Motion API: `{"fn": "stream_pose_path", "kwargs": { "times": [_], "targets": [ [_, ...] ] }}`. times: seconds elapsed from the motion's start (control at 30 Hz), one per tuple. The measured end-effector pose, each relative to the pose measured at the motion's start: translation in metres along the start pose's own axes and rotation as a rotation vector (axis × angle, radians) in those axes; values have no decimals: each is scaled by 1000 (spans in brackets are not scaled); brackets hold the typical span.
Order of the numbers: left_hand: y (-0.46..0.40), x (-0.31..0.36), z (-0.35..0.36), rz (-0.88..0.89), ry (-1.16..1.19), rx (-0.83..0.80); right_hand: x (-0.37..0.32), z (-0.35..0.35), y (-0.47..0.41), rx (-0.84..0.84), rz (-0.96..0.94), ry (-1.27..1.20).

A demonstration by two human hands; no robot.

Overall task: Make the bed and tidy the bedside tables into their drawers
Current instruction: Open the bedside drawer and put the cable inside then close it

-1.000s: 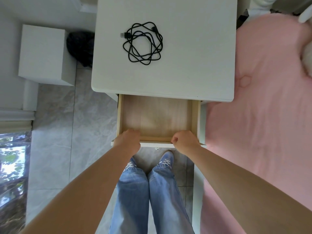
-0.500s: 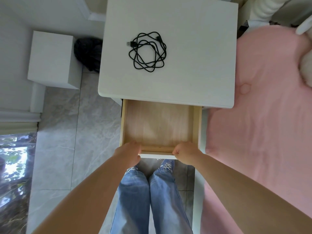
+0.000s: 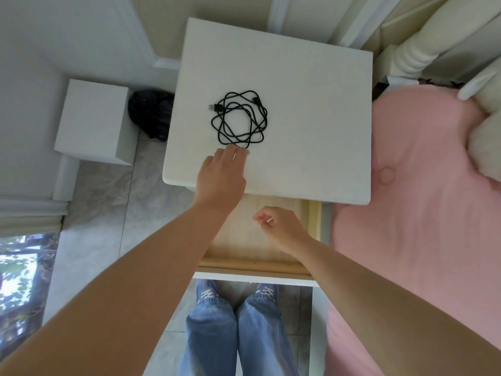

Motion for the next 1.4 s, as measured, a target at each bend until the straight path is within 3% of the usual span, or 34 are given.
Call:
{"fn": "stream_pose_path", "kwargs": {
  "times": [0.23, 0.43, 0.7, 0.77, 0.9, 0.97, 1.07, 1.17, 1.23, 1.3, 1.4],
  "targets": [
    [-40, -17, 24, -129, -53, -156, -1, 6, 4, 73, 129, -385],
    [-45, -12, 23, -74, -47, -43, 12, 7, 14, 90, 161, -459],
    [-2, -9, 26, 84, -98, -80, 30, 19, 22, 40, 303, -607],
    [13, -10, 26, 91, -22, -84, 31, 23, 22, 1, 395, -824],
    [51, -4, 26, 155, 77, -100, 19, 27, 24, 10, 468, -1565],
    [71, -5, 31, 201, 62, -120, 13, 23, 22, 44, 454, -1744],
    [99, -1, 38, 334, 46, -129, 6, 21, 19, 48, 444, -1756],
    [119, 6, 35, 363, 102, -103, 11, 32, 19, 10, 507, -1468],
    [129, 4, 36, 236, 266, -115, 15, 39, 21, 23, 531, -1390],
    [139, 2, 39, -57, 567, -139, 15, 42, 23, 44, 519, -1403],
    [151, 5, 41, -476, 938, 56, 11, 45, 22, 41, 477, -1348]
  ]
}}
Point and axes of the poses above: each hand's wrist, its own y-axis away from the middle knuckle, its own z-axis out of the palm, x = y × z, the point moved 7 cm from there along -y, towards the middle knuckle, and after that the axes turned 8 degrees about y, right-handed, at the moved point
